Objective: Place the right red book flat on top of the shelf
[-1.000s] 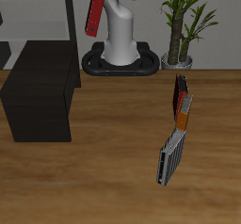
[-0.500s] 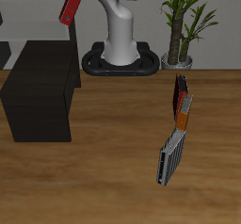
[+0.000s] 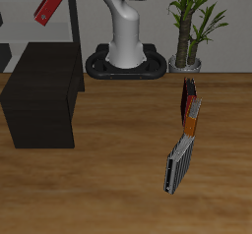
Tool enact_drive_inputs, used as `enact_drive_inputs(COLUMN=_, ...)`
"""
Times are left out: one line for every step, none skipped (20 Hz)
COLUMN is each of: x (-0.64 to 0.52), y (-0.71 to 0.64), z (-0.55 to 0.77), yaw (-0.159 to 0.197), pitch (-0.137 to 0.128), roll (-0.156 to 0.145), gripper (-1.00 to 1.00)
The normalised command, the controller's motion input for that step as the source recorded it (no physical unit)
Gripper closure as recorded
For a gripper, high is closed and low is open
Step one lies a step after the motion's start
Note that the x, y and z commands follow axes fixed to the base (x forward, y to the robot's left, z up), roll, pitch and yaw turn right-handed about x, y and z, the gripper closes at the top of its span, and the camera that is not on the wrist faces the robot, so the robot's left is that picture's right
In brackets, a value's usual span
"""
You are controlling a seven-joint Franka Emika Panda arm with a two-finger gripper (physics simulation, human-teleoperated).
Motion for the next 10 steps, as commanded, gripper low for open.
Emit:
enact_drive_inputs(x=0.19, y=-0.24, z=-0.13, yaw=-0.015, pitch=-0.001, roll=-0.126, gripper=1.0)
enact_drive_inputs(x=0.1, y=-0.01, z=-0.07, yaw=-0.002, pitch=-0.011, roll=-0.052, gripper=1.0)
enact_drive_inputs(x=0.27, y=-0.27, z=-0.21, yaw=-0.015, pitch=0.097, roll=-0.031, gripper=1.0)
enact_drive_inputs(x=0.16, y=-0.16, z=-0.16, yaw=0.025, pitch=-0.029, roll=-0.059, gripper=1.0)
enact_drive_inputs(x=0.18, y=-0.26, z=-0.19, yaw=0.03, pitch=0.022, roll=-0.009, gripper=1.0)
enact_drive_inputs(x=0.12, y=-0.15, z=-0.19, yaw=-0.052, pitch=0.028, roll=-0.027, gripper=1.0)
enact_drive_inputs(x=0.02, y=0.15, z=-0.01, yaw=0.0, pitch=0.0, roll=0.0, gripper=1.0)
enact_drive_inputs(x=0.23, y=-0.22, z=-0.37, yaw=0.074, pitch=0.004, roll=0.031, gripper=1.0)
enact_drive_inputs(x=0.17, y=-0.25, z=-0.25, yaw=0.056, pitch=-0.039, roll=-0.074, gripper=1.0)
enact_drive_inputs(x=0.19, y=-0.27, z=-0.21, yaw=-0.056, pitch=0.051, roll=-0.077, gripper=1.0)
